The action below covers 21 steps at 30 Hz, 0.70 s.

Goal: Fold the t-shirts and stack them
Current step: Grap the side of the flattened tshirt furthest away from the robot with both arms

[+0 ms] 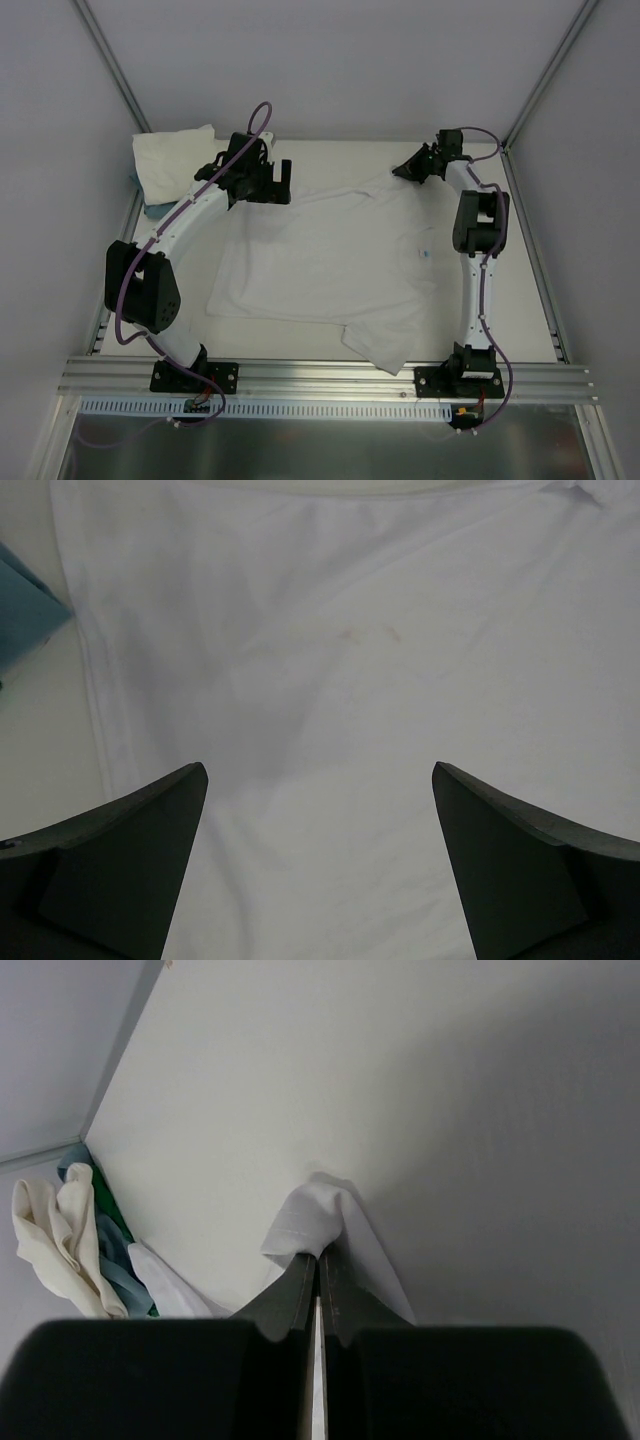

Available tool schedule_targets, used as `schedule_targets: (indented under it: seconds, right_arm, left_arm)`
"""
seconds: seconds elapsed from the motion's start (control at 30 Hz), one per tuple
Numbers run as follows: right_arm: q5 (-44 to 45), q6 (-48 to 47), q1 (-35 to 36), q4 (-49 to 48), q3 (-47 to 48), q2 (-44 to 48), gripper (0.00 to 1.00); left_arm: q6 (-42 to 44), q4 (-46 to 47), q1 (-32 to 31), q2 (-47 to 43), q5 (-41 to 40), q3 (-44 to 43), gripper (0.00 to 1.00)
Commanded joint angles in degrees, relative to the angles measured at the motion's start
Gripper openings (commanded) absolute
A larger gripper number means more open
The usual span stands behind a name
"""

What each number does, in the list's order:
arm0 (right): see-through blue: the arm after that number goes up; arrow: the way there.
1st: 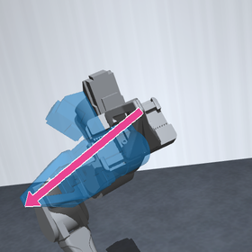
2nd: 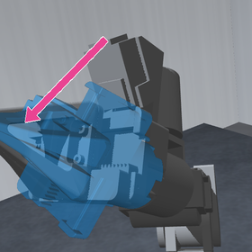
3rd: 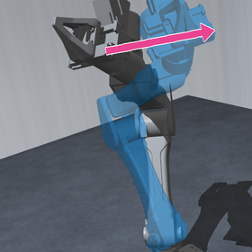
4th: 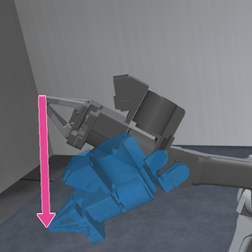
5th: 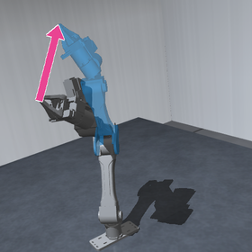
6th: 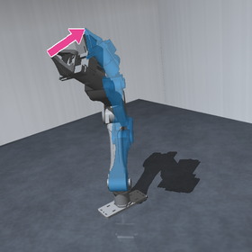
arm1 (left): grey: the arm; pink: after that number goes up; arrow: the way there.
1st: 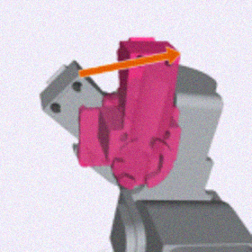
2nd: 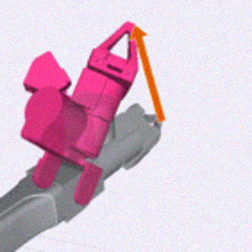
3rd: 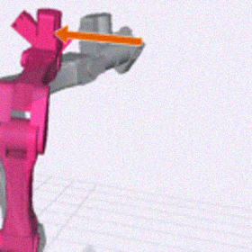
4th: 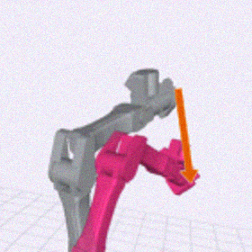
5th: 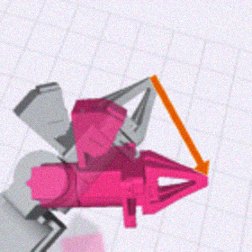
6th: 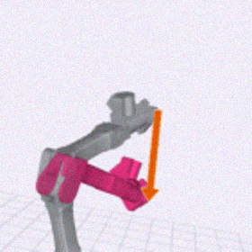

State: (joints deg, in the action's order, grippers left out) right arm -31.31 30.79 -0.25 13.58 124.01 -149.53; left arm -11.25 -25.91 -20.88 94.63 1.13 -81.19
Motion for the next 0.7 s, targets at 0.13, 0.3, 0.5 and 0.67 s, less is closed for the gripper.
schedule_targets:
  seconds: [0.13,0.3,0.5,0.67]
  right_arm:
    - [2.9,-6.6,-0.9,1.2,-7.7,12.1,0.0]
    - [2.7,-9.0,-0.9,1.8,-11.3,16.0,0.01]
    - [2.6,-11.0,-0.9,4.1,-12.5,17.4,0.01]
    - [3.0,-13.0,-1.0,6.5,-12.6,17.3,0.24]
  left_arm:
    - [0.5,0.9,0.5,-1.6,-0.7,0.5,0.99]
    - [0.2,1.3,0.5,-1.8,-0.2,0.9,0.99]
    - [-0.2,1.6,0.5,-1.6,0.1,0.8,0.99]
    - [-0.2,1.6,0.5,-1.7,0.0,0.7,0.99]
